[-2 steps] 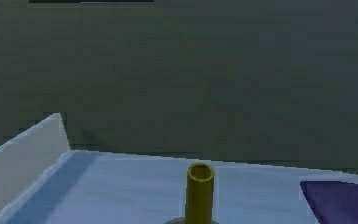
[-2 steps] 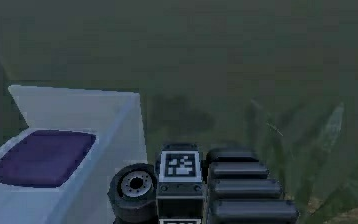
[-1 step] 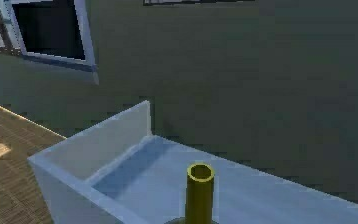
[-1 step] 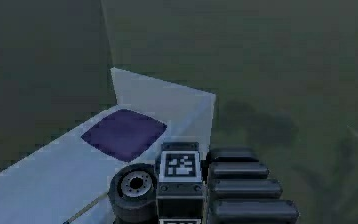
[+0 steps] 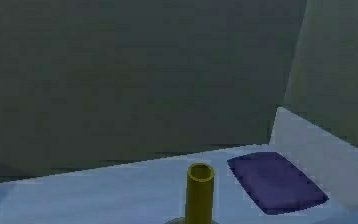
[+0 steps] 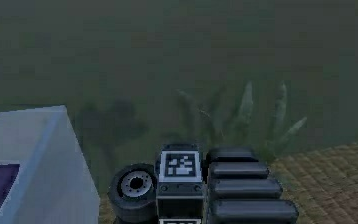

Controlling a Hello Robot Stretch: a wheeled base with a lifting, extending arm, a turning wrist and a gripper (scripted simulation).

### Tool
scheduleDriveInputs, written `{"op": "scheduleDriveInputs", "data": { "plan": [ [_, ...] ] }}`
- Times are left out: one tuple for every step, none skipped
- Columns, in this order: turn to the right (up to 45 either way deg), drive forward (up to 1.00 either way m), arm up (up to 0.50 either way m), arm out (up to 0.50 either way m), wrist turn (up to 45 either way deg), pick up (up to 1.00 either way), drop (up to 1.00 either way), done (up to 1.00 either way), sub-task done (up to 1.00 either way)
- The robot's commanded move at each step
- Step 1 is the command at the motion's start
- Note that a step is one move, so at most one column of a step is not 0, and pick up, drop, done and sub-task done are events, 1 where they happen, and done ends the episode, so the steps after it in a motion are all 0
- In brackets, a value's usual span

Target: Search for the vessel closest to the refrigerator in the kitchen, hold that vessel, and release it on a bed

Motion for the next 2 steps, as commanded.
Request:
{"op": "scheduleDriveInputs", "data": {
  "plan": [
    [24.0, 0.00, 0.00, 0.00, 0.0, 0.00, 0.00, 0.00, 0.00],
    [-45.0, 0.00, 0.00, 0.00, 0.0, 0.00, 0.00, 0.00, 0.00]
  ]
}}
